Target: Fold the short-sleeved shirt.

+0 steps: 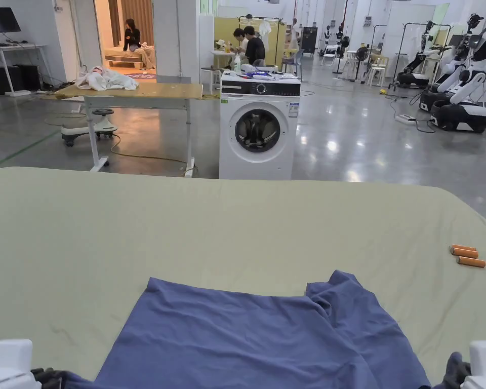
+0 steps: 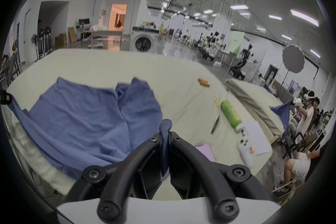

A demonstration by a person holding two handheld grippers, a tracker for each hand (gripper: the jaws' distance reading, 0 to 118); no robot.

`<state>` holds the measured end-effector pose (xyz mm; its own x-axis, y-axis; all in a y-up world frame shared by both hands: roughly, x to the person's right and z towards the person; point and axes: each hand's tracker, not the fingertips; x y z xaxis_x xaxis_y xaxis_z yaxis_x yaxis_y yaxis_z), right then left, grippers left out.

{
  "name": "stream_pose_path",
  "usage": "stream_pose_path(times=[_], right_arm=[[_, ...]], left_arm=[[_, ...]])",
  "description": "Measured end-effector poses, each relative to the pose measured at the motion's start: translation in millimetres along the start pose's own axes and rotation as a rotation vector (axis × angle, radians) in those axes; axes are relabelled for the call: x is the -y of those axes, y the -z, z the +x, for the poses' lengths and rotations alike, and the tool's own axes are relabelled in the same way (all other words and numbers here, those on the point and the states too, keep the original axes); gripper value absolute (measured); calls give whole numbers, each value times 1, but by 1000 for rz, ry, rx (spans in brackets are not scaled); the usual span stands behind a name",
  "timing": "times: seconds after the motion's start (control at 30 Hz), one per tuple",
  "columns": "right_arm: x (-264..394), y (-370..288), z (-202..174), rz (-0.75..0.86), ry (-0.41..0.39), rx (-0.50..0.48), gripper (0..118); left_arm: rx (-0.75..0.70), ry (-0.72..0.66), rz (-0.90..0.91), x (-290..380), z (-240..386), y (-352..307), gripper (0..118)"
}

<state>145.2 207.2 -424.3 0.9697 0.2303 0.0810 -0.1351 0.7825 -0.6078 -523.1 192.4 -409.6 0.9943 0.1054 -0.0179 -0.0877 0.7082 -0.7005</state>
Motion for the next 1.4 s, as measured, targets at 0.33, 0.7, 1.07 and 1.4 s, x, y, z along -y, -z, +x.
stream_pose_path(times=[0.33,0.7,1.07,1.4], right_arm=[[29,48,-13,-100,43,-17,6],[-35,24,-50,267,73,-49,57],[-85,-4,-107,548,119,-38,4],[-82,24,-119,491,96,-74,0]], left_arm=[[-18,-34,-87,27,-8,71,1],[-33,23,297,-21,29,42,50],[-166,65,571,-48,88,2,0],[-89,44,336,-99,55,74,0]])
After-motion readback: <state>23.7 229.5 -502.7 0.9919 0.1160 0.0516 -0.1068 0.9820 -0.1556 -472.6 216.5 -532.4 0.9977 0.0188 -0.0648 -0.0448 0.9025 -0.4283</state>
